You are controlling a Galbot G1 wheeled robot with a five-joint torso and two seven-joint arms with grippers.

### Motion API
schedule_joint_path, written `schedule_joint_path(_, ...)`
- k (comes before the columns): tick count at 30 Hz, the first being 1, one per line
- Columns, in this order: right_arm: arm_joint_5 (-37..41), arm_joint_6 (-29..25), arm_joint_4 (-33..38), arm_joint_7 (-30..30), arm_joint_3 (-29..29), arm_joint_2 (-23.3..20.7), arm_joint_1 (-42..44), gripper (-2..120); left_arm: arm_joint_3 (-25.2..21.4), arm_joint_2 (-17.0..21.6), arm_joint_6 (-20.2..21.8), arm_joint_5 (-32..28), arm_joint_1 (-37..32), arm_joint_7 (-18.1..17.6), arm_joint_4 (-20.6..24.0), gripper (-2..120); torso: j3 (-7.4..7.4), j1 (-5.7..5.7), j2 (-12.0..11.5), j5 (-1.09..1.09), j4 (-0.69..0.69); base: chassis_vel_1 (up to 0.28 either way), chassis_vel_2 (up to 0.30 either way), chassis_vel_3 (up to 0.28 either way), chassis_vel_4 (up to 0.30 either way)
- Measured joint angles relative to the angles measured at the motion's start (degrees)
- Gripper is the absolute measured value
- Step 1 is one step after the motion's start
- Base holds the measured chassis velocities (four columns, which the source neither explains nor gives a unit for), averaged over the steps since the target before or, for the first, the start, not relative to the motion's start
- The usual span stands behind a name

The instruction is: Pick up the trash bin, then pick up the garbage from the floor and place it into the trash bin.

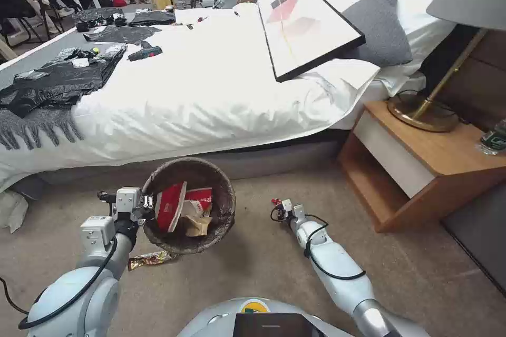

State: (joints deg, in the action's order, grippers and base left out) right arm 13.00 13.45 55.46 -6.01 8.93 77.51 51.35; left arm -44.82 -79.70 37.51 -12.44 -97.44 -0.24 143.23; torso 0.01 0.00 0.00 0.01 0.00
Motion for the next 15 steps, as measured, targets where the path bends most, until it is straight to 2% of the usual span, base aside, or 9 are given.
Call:
schedule_joint_path(9,-1.32,-0.34,4.78,1.14,0.15,-0.89,1.28,0,-0.03,-0.01,-0.08,-0.08,0.16,0.1,0.0,3,0.0,0.0,0.0,0.0,0.0,0.0,0.0,0.0,0.0)
schedule_joint_path(13,-1.12,-0.04,14.28,1.61,0.92,-3.12,3.25,0,-0.18,0.11,-0.08,-0.31,0.3,0.11,0.0,3,0.0,0.0,0.0,0.0,0.0,0.0,0.0,0.0,0.0)
schedule_joint_path(15,-0.78,0.19,16.19,1.73,1.01,-3.66,3.57,0,-0.18,0.12,-0.08,-0.33,0.33,0.11,0.0,3,0.0,0.0,0.0,0.0,0.0,0.0,0.0,0.0,0.0)
